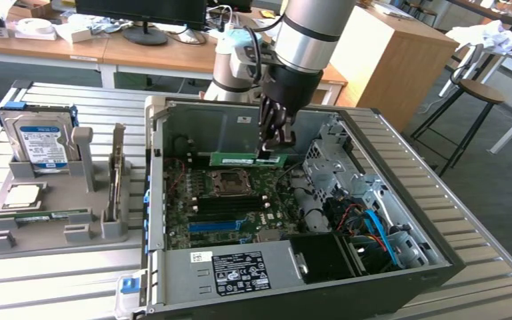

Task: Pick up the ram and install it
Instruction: 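Insert the ram into the slot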

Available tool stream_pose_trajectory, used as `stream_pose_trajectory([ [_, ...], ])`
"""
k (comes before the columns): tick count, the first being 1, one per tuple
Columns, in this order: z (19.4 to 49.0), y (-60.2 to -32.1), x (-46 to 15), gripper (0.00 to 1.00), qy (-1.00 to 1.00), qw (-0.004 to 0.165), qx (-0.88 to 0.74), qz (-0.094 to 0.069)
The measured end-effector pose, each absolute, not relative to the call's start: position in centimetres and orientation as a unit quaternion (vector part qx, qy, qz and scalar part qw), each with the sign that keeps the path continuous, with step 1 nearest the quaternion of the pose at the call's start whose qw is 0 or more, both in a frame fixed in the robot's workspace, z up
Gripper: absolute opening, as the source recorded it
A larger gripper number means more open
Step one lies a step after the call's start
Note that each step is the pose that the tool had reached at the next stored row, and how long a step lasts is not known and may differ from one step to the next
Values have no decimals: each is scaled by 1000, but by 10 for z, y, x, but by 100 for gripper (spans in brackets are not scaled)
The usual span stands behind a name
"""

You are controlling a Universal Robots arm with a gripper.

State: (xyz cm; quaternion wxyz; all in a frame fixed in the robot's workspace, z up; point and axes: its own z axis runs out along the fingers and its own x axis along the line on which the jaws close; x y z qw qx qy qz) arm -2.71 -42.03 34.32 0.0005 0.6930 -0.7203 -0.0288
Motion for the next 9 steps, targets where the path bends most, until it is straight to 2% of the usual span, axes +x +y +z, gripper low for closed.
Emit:
stream_pose_trajectory([
  [9,338,-420,-27,11,-720,1,693,-29],
])
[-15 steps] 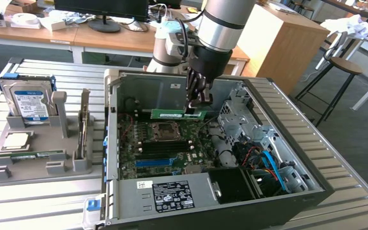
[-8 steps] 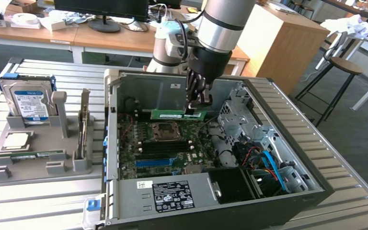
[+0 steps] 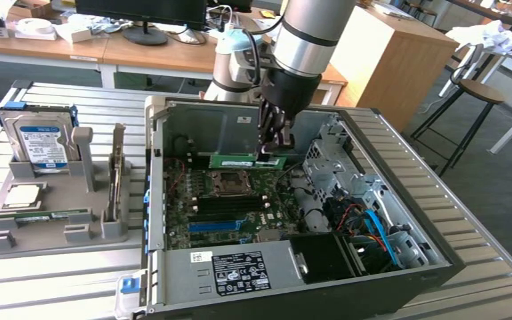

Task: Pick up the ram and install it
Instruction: 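Insert the ram into the slot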

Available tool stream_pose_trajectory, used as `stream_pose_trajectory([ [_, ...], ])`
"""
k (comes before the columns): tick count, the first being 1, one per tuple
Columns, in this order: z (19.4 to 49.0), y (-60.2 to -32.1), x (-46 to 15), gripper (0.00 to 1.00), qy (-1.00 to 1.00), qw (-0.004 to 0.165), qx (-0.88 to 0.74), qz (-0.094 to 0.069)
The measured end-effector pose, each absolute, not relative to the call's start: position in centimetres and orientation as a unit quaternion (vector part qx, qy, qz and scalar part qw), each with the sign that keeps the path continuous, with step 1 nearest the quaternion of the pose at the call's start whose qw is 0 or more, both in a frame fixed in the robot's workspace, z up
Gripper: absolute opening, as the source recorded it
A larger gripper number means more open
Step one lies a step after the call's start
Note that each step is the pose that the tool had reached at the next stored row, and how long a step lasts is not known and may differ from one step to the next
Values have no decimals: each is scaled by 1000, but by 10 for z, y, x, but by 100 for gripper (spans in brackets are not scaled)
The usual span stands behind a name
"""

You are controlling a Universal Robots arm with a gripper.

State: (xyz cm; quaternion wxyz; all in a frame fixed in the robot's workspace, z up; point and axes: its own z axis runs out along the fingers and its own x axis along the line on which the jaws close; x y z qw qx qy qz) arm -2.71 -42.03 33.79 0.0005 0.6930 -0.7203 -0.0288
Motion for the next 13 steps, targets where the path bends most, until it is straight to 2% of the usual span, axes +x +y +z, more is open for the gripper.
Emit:
stream_pose_trajectory([
  [13,329,-420,-27,11,-720,1,693,-29],
])
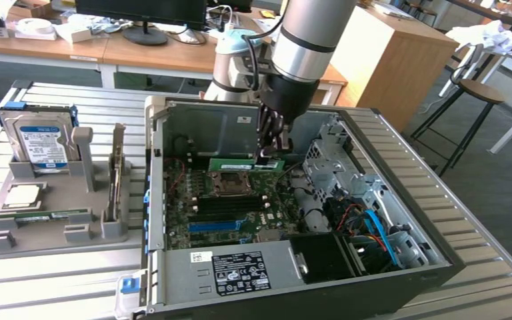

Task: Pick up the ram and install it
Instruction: 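Insert the ram into the slot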

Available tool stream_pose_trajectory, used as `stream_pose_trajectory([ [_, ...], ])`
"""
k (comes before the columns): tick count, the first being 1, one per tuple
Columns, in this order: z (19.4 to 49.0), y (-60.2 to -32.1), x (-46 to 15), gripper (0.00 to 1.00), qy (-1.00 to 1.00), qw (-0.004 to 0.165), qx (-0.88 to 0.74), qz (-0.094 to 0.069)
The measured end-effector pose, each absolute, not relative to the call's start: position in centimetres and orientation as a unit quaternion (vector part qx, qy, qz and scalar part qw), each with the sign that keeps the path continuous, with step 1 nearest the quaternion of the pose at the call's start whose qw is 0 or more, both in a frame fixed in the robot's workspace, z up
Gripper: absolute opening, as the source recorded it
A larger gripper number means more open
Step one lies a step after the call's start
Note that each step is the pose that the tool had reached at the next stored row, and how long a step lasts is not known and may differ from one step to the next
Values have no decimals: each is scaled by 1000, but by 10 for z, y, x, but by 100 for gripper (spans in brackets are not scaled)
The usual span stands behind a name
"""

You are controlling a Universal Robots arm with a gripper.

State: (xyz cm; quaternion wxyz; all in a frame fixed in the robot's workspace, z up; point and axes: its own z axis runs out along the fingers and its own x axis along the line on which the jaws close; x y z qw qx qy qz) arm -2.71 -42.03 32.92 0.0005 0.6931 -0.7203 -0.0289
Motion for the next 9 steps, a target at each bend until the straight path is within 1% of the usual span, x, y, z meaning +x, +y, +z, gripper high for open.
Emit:
stream_pose_trajectory([
  [9,322,-420,-27,11,-720,1,693,-29],
])
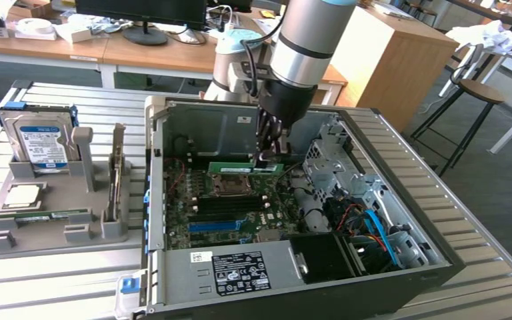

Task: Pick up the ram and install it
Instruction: 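Insert the ram into the slot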

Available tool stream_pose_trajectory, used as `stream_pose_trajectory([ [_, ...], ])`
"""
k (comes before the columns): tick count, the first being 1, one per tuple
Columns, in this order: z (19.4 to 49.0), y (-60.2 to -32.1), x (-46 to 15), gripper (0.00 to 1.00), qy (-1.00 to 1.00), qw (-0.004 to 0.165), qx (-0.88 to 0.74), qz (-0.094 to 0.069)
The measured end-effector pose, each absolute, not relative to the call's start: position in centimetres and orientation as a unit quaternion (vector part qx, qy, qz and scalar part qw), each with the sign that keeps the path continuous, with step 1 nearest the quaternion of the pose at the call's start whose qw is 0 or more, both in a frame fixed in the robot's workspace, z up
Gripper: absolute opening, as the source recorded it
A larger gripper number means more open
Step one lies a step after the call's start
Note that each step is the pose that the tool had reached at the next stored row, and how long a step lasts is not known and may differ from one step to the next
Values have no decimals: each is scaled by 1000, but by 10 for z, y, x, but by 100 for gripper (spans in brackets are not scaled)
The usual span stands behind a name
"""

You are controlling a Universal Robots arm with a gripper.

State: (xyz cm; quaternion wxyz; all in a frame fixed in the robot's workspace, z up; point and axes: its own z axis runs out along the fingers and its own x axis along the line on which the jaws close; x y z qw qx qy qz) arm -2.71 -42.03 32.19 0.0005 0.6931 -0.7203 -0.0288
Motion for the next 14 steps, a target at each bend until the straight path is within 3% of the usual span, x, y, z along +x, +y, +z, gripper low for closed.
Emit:
stream_pose_trajectory([
  [14,312,-420,-27,11,-720,1,693,-29],
])
